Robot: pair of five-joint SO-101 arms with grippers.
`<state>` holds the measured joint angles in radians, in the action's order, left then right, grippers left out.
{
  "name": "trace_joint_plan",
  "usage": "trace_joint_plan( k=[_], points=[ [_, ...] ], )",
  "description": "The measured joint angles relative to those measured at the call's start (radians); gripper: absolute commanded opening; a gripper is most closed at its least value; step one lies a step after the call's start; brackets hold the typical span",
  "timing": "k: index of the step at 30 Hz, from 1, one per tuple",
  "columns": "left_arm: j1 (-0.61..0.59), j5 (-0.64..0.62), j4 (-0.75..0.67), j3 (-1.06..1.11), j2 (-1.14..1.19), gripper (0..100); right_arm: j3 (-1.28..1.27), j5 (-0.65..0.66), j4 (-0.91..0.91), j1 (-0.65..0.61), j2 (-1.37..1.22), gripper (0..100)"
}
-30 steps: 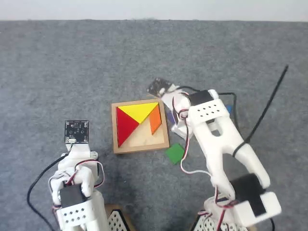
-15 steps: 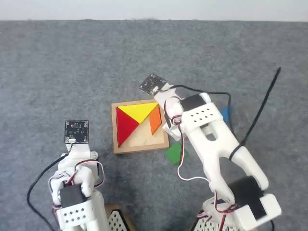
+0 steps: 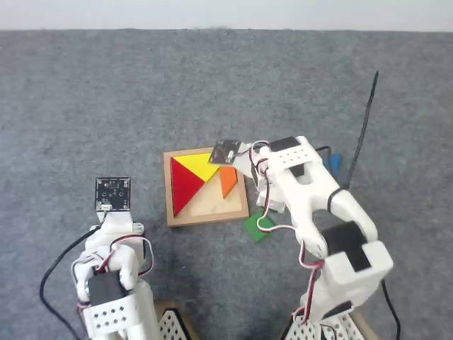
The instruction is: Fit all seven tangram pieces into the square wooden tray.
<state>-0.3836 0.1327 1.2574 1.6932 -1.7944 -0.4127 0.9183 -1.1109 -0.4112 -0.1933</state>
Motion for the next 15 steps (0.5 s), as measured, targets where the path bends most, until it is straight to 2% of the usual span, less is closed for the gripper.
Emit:
trace_joint_plan(
  k=[3,9,15],
  points=[
    [0.000,0.000,0.000,0.000,0.000,2,0.012,0.075,-0.002,-0.005,-0.046,22.9],
    [0.000,0.000,0.000,0.000,0.000,2,0.087,0.083,-0.011,0.002,-0.084,17.5],
    [0.000,0.000,0.000,0.000,0.000,2,0.112,0.080,-0.026,-0.014,-0.087,2.3]
  ],
)
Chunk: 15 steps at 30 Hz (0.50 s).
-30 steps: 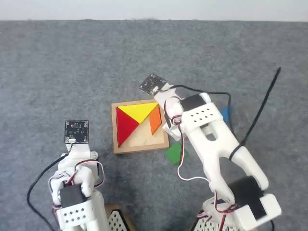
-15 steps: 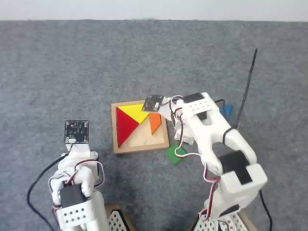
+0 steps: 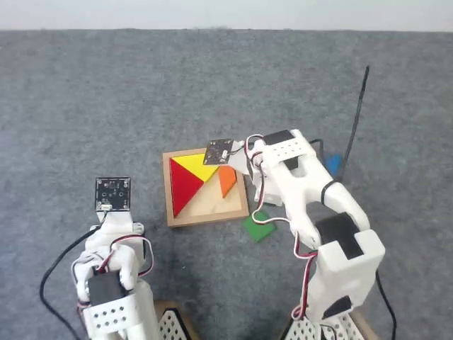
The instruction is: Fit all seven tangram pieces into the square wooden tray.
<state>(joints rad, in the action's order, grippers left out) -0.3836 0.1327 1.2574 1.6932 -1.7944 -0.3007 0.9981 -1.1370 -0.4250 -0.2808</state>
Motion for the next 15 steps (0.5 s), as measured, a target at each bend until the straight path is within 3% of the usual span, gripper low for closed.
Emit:
trace_joint_plan(
  k=[7,15],
  points=[
    [0.000,0.000,0.000,0.000,0.000,2,-0.003,-0.153,-0.020,-0.011,-0.002,0.8],
    [0.000,0.000,0.000,0.000,0.000,2,0.080,-0.451,-0.114,-0.017,-0.009,0.8]
  ],
)
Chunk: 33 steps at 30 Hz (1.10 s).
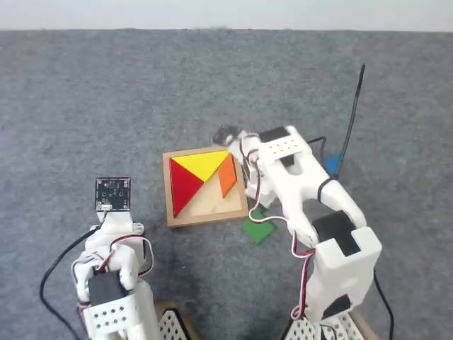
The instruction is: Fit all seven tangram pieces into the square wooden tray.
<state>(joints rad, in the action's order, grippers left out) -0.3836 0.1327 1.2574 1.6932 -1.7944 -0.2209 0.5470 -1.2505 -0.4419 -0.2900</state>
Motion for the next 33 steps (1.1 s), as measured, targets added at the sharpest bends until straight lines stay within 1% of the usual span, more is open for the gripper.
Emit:
trace_joint_plan(
  k=[5,9,12,17,22,24,30,33],
  points=[
    [0.000,0.000,0.000,0.000,0.000,2,0.218,-0.213,-0.121,-0.009,0.000,0.8],
    [0.000,0.000,0.000,0.000,0.000,2,0.356,-0.351,-0.144,-0.068,-0.012,0.8],
    [0.000,0.000,0.000,0.000,0.000,2,0.379,-0.443,-0.107,-0.140,-0.032,0.8],
    [0.000,0.000,0.000,0.000,0.000,2,0.382,-0.618,-0.025,-0.244,-0.152,0.9],
    [0.000,0.000,0.000,0.000,0.000,2,0.382,-0.813,0.023,-0.276,-0.201,1.1],
    [0.000,0.000,0.000,0.000,0.000,2,0.382,-0.865,0.028,-0.285,-0.201,4.2],
    [0.000,0.000,0.000,0.000,0.000,2,0.388,-0.896,0.061,-0.313,-0.227,24.5],
    [0.000,0.000,0.000,0.000,0.000,2,0.393,-0.898,0.071,-0.313,-0.235,27.4]
  ],
)
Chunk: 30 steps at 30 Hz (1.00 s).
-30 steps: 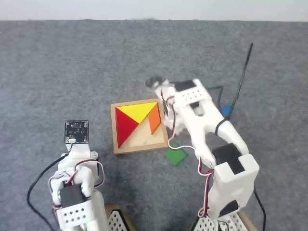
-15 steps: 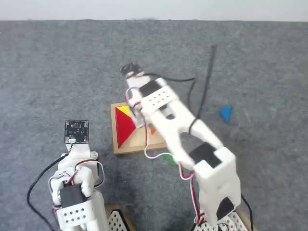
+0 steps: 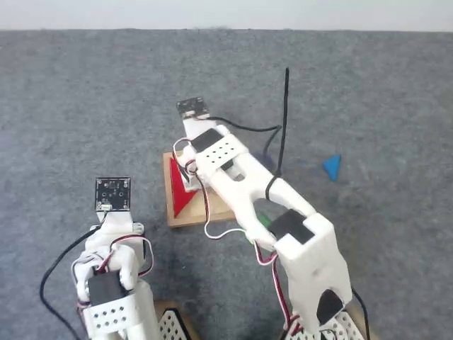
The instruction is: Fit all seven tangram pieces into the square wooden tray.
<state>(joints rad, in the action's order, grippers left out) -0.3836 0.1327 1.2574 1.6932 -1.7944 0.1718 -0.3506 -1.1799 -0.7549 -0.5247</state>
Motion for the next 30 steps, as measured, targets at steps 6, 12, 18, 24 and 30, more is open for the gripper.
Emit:
trace_joint_plan(
  k=[6,12,18,24,30],
  points=[
    [0.000,0.000,0.000,0.000,0.000,2,0.000,0.000,0.005,0.000,0.000,27.4],
    [0.000,0.000,0.000,0.000,0.000,2,0.000,0.040,0.002,0.000,0.000,27.4],
    [0.000,0.000,0.000,0.000,0.000,2,0.000,0.106,-0.086,0.014,0.109,27.4],
    [0.000,0.000,0.000,0.000,0.000,2,-0.034,0.183,-0.164,0.146,0.287,27.3],
    [0.000,0.000,0.000,0.000,0.000,2,-0.273,0.336,-0.167,0.364,0.454,15.1]
  ],
)
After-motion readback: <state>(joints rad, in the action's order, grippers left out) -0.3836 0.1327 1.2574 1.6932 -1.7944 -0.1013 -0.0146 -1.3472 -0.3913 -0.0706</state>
